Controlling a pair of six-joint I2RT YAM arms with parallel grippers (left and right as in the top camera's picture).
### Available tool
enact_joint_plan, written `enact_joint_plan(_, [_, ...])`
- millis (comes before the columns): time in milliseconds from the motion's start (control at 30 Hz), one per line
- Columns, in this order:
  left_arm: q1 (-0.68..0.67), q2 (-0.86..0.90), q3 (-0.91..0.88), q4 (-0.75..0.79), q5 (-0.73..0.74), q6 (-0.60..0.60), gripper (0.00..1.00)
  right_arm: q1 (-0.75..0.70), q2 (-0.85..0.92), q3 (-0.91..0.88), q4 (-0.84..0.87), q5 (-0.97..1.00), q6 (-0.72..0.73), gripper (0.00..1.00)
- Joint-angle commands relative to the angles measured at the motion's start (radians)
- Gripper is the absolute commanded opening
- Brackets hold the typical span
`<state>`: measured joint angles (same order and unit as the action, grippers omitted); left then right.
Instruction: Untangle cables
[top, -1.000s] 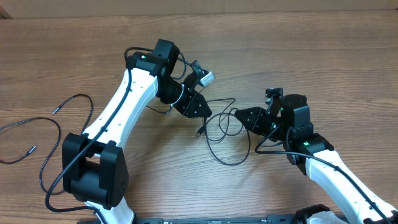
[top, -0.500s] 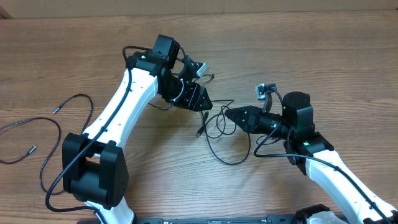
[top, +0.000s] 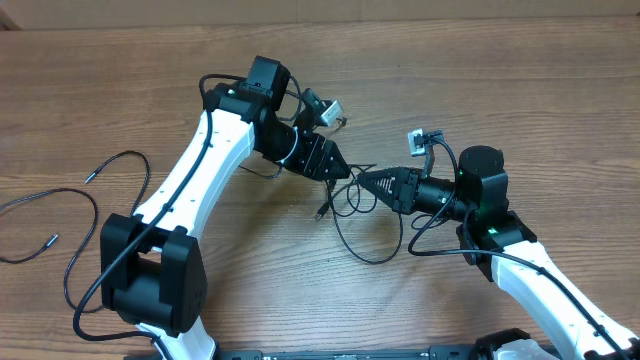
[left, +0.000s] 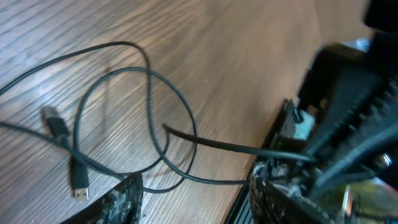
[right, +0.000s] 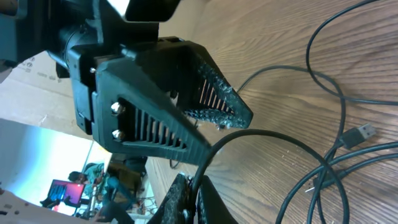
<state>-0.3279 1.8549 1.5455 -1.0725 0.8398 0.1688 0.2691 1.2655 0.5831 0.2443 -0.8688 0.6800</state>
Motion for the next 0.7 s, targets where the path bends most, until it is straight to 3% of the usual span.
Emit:
enact_joint_plan(0, [-0.007,-0.011,0.021,-0.016,0.070,0.218,0.52,-0.001,-0.005,0.007,0.009,-0.035,-0.015,0.04])
enact_joint_plan(233, [-0.008,-0.011,0.020,-0.010,0.066,0.438,0.50,-0.001,-0.005,0.007,0.016,-0.076,-0.015,0.04])
enact_joint_plan(667, [-0.041,-0.011,0.020,0.013,0.071,0.578,0.55,-0.001,-0.005,0.007,0.086,-0.128,0.003,0.04])
